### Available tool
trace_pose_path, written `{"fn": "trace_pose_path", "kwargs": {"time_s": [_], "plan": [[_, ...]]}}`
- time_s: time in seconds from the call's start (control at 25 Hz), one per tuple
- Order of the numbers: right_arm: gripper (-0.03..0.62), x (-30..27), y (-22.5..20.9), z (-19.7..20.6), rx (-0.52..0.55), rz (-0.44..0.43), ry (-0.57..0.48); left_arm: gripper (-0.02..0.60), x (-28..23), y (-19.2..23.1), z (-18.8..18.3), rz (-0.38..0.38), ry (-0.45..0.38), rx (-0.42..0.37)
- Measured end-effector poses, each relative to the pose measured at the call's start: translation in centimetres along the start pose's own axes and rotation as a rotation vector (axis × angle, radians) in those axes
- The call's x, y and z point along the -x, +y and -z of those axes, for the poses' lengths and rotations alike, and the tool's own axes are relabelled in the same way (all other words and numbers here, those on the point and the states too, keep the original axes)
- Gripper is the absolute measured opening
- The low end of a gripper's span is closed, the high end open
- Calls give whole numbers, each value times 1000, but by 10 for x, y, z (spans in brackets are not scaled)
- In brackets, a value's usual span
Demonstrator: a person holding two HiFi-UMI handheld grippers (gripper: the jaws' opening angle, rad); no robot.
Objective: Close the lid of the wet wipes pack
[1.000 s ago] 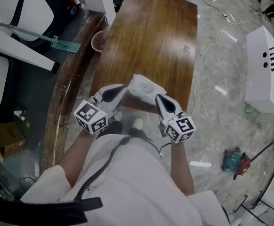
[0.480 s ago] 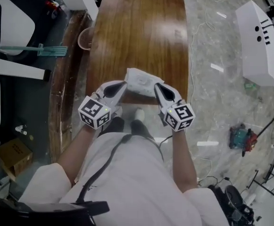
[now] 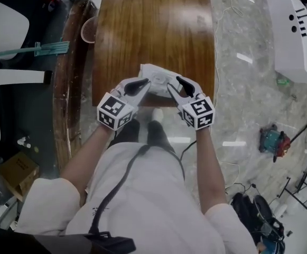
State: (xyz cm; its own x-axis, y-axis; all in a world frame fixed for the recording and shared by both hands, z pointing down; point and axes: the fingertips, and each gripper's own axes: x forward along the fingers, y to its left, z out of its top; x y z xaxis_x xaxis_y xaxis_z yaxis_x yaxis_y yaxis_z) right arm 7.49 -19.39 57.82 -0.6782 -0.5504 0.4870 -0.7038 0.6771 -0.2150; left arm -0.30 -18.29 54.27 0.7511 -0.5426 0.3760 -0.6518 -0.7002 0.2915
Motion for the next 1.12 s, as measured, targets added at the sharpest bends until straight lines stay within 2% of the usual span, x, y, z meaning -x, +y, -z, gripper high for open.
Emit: {"fn": "trace_pose_path", "kwargs": {"time_s": [0.32, 0.76, 1.12], "plan": [[215, -25, -11, 8, 43, -49, 67, 38, -14, 6, 13, -8, 25, 32], [216, -41, -6, 12, 96, -127, 110, 38, -18, 16, 17, -33, 27, 50], [216, -40, 3, 13, 103, -153, 115, 38, -14, 17, 16, -44, 29, 50]]}}
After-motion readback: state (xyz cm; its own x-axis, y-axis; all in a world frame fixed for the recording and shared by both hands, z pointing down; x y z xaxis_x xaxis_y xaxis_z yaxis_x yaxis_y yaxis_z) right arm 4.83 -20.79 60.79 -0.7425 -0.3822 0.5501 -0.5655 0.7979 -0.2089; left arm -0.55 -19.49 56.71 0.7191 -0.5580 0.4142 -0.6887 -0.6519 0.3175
